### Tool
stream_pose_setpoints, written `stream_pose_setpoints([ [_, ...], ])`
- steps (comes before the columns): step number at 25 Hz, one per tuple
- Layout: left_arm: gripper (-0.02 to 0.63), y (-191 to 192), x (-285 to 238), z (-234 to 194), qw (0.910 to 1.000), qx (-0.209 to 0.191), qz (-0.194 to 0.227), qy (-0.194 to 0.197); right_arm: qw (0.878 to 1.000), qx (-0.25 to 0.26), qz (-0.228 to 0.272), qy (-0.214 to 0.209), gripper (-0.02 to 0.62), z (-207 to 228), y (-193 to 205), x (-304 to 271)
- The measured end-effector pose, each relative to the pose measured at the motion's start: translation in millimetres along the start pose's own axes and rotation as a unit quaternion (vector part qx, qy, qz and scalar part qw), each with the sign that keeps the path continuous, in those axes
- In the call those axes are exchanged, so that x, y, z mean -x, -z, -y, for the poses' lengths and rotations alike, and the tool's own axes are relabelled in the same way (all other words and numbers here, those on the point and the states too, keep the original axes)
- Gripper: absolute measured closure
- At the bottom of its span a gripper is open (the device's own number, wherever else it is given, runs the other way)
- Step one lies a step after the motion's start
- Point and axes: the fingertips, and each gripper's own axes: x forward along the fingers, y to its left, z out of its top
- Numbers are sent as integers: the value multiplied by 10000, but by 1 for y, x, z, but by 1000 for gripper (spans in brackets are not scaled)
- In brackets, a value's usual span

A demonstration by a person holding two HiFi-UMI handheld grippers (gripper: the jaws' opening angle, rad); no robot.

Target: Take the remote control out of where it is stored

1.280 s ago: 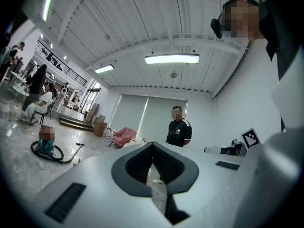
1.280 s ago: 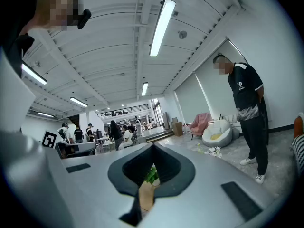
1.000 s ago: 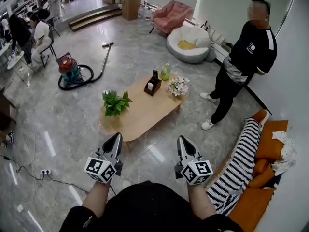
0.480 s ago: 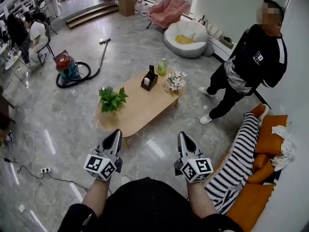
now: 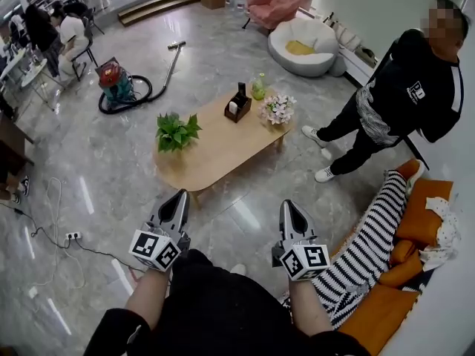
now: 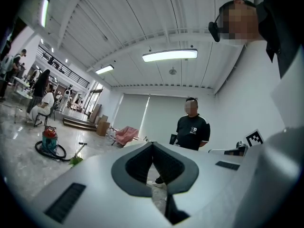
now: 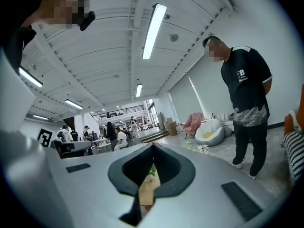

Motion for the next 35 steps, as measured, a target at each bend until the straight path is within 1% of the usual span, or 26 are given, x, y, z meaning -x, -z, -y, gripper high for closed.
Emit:
stream_pose_setpoints([
  [4,598,6,-2,5,10000,24,-74,-55,9996,-15,1,271,588,16,3,4],
  [8,598,-1,-20,-4,10000,-12,12,-5,9998,21,110,169,588,15,-1,-12],
  [11,598,-2,-43,-20,9999,-65,43,108,9998,-4,139,141,588,19,-6,-31],
  [14,598,-3,-74,-45,9998,-2,62,189,9997,35,169,161,588,24,-11,-58],
  [18,598,-14,-115,-82,9996,5,80,288,9993,52,174,312,588,30,-18,-112],
  [22,598,-31,-149,-121,9989,-53,163,442,9993,204,160,271,588,20,-25,-174],
  [25,598,-39,-167,-153,9985,-58,182,510,9994,259,101,204,588,8,-25,-219],
  [29,598,-38,-187,-197,9983,-24,73,572,9993,360,-25,93,588,-12,-18,-270],
  [32,598,-35,-199,-220,9979,30,-18,651,9989,438,-106,152,588,-16,-13,-294],
  [35,598,-29,-206,-233,9973,100,-114,717,9986,388,-202,285,588,-13,-5,-308],
])
